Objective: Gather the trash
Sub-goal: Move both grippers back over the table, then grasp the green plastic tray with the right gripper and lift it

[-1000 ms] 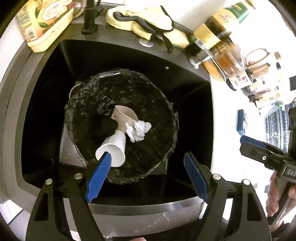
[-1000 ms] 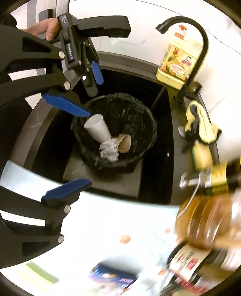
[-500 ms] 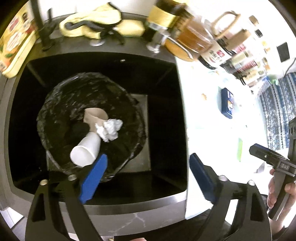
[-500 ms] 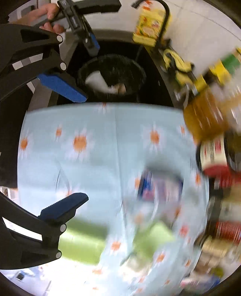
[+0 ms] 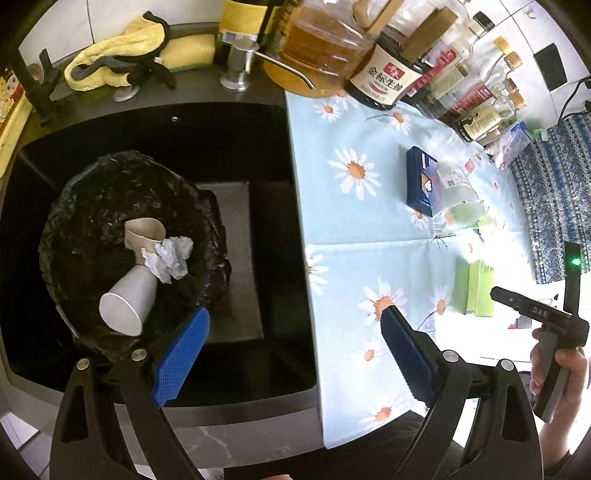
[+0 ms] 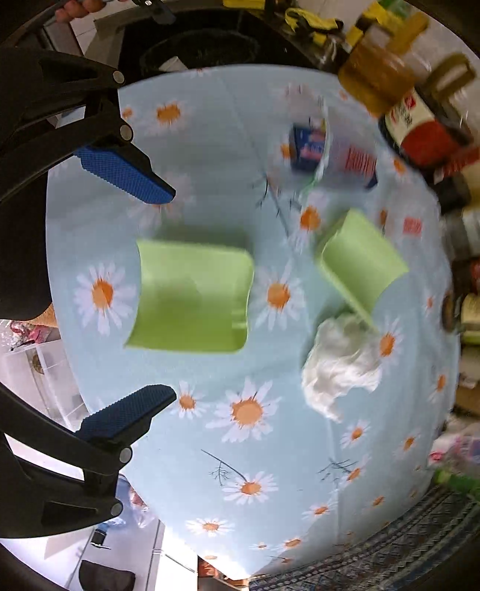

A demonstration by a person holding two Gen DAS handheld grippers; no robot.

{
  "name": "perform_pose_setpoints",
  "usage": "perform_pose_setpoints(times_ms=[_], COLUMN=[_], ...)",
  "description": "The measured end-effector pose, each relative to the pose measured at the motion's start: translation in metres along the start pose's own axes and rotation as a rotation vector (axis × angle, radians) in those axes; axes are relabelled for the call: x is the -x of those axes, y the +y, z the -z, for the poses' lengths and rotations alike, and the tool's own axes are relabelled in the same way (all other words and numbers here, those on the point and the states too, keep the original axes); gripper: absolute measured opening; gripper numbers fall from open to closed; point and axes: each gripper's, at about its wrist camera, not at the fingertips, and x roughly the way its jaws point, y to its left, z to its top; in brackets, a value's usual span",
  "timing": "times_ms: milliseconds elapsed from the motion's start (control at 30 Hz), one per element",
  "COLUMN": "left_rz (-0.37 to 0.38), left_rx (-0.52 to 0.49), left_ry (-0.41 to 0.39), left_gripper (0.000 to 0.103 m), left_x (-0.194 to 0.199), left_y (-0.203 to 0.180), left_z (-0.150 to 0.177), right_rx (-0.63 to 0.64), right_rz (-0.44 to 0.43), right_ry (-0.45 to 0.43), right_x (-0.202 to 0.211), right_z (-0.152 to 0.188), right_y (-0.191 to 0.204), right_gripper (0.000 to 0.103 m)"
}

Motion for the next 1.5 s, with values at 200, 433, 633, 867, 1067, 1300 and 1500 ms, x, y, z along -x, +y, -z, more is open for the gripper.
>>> perform_pose_setpoints(times_ms=[200, 433, 633, 867, 1067, 1300, 1500], left_rz=[-0.019, -0.051, -0.057, -0.059, -0.059, -0.061, -0.068], left_rx=[0.008, 0.028, 0.030, 0.011, -0.018, -0.065, -0.093], left_ry=[0.018, 0.030, 0.033, 0.026, 0.013, -0.016, -0.028], left_gripper=[0.091, 0.091, 0.091, 0.091, 0.091, 0.091, 0.091], left_x=[-0.006, -0.010, -0.014, -0.020, -0.025, -0.028, -0.036], left_y=[-0.010, -0.015, -0.029, -0.056, -0.087, -0.130, -0.168], left_z=[0.005, 0.009, 0.007, 0.001, -0.006, -0.023, -0.042], right_rx=[-0.018, 0.017, 0.077, 0.130, 0.173, 0.232, 0.274], right_rz=[-0.013, 0.012, 0.013, -0.005, -0.042, -0.077, -0.132], right_ry=[0.063, 0.079, 0.090, 0.064, 0.039, 0.001, -0.034], right_x=[-0.030, -0.043, -0.046, -0.032, -0.008, 0.016, 0.033], right_z=[-0.005, -0.009, -0.006, -0.004, -0.004, -0.005, -0.023], right_y=[-0.008, -0.006, 0.000, -0.009, -0.023, -0.042, -0.064], right_gripper=[0.097, 0.087, 0.069, 0.066, 0.066, 0.066, 0.066])
